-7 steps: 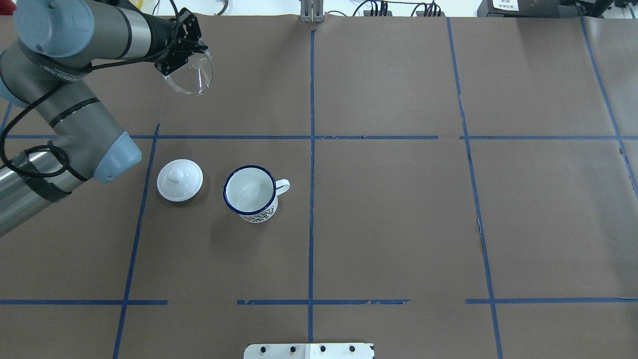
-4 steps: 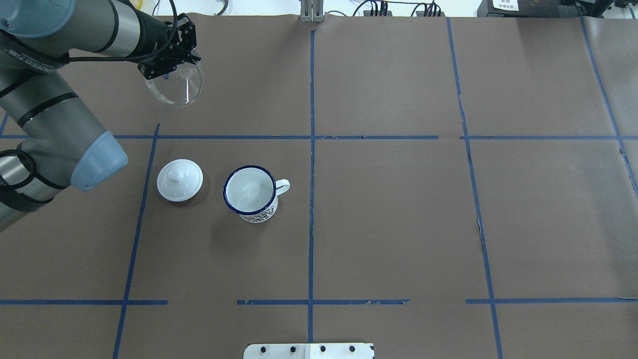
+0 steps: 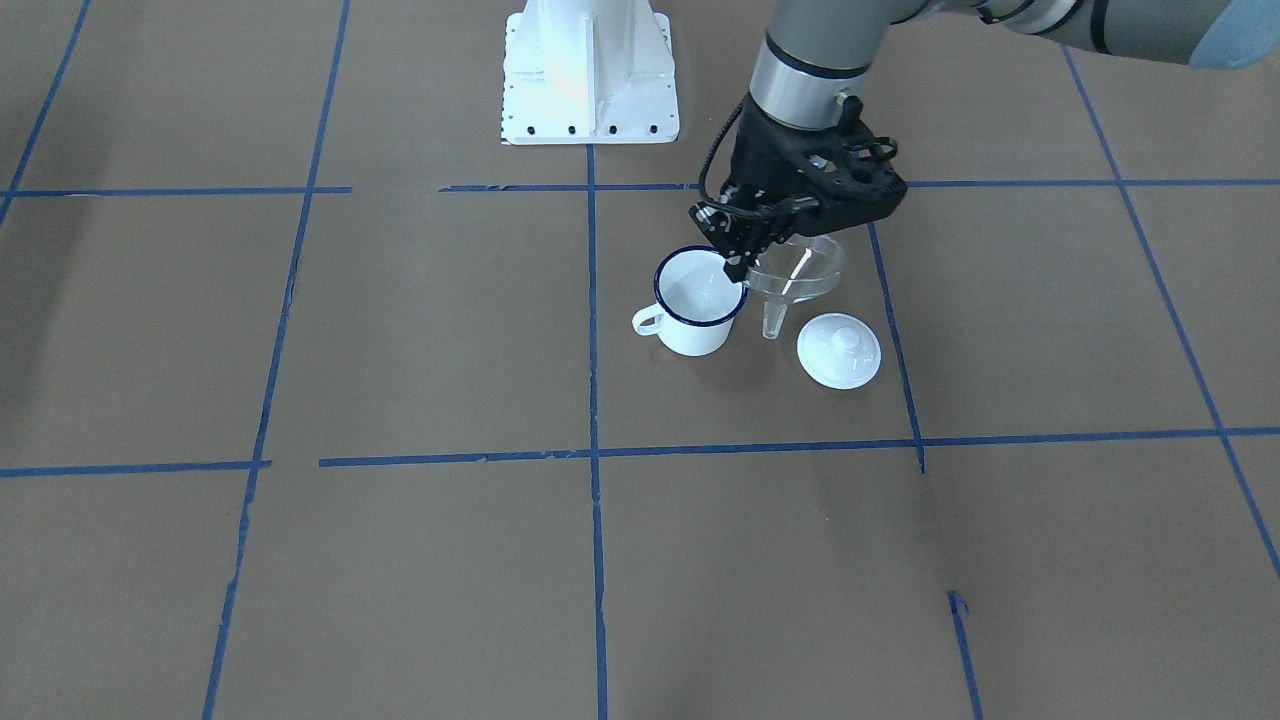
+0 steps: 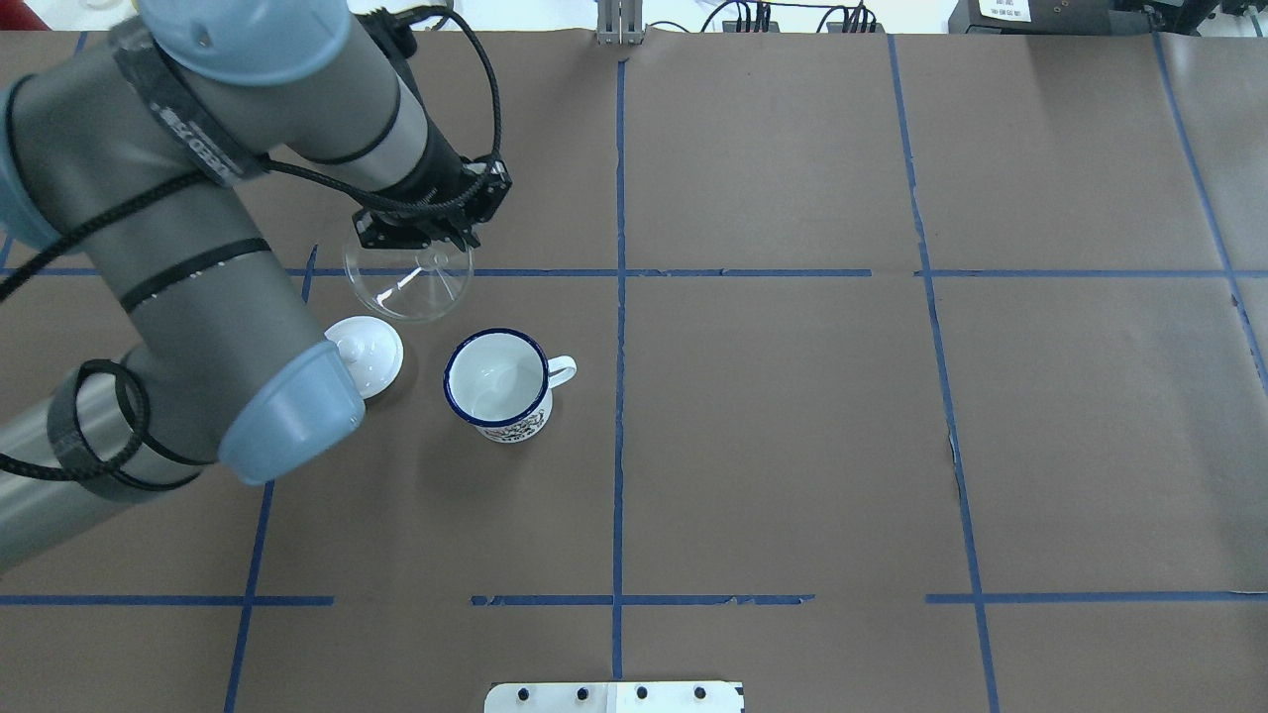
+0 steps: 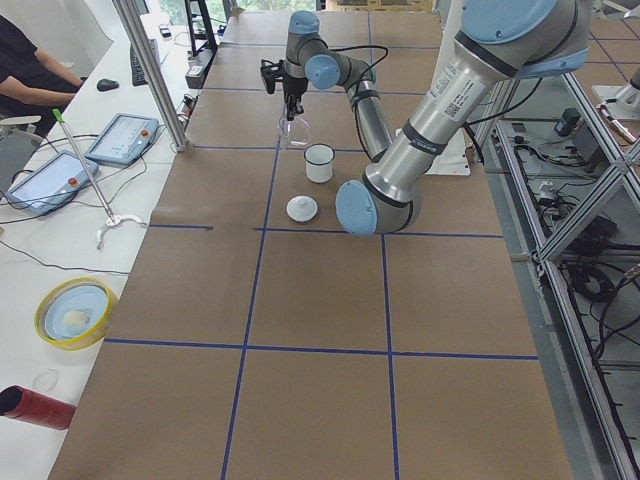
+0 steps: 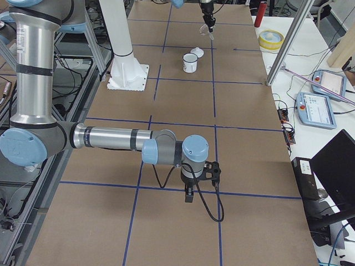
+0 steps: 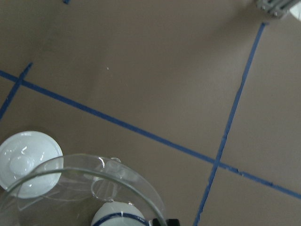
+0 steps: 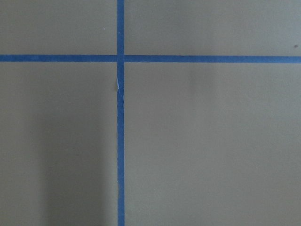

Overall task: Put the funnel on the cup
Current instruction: 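Lift the glass funnel and carry it toward the open mug, then lower the funnel into the mug's mouth and open the left gripper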

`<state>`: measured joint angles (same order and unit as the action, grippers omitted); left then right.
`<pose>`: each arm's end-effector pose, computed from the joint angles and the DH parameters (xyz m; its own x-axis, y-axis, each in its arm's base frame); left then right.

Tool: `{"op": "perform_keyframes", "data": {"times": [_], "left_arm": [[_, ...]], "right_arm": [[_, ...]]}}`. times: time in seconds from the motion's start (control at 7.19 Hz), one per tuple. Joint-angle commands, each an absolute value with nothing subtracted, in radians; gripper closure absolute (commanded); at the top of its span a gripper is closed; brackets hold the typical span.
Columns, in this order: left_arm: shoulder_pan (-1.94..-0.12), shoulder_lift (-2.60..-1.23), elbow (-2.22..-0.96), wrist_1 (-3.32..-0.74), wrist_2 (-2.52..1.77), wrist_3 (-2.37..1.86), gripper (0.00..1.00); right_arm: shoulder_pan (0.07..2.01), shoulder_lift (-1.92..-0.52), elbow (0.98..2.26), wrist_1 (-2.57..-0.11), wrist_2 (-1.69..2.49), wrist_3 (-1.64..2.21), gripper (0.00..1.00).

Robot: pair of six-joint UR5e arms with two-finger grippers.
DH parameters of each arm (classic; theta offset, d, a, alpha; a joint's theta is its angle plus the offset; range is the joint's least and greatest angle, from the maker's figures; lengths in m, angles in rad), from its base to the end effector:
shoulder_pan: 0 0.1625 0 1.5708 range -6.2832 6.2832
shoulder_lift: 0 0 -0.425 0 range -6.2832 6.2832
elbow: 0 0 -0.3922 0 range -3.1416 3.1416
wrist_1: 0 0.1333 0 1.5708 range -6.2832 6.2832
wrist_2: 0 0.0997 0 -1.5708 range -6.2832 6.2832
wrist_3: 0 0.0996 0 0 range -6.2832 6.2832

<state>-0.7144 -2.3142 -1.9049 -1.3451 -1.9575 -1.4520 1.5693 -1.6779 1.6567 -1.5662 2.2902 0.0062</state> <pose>0.3969 -0.4710 0.1157 0.5406 -0.3235 -0.7766 0.3306 0.9305 -0.1575 0.0670 -0.4452 0.6699 0.7522 0.0160 0.6587 -0.0032 0.9998 -0.0207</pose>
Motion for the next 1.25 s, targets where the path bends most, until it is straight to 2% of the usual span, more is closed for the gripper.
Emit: {"op": "perform_keyframes", "data": {"times": [0.0,0.28,0.7,0.83,1.11], "left_arm": [[-0.606,-2.339,-1.872,-1.33,-1.951,-1.431,1.0],[-0.546,-2.364,-1.795,-1.33,-1.89,-1.43,1.0],[-0.546,-2.356,-1.792,-1.327,-1.891,-1.41,1.0],[-0.546,-2.35,-1.793,-1.328,-1.891,-1.41,0.01],[-0.546,-2.347,-1.807,-1.328,-1.885,-1.41,0.0]], "right_arm": [[1.569,-1.678,1.657,-1.566,2.29,0.006,0.0],[1.569,-1.678,1.657,-1.566,2.29,0.006,0.0],[1.569,-1.678,1.657,-1.566,2.29,0.006,0.0],[1.569,-1.678,1.657,-1.566,2.29,0.006,0.0],[1.569,-1.677,1.657,-1.566,2.29,0.006,0.0]]}}
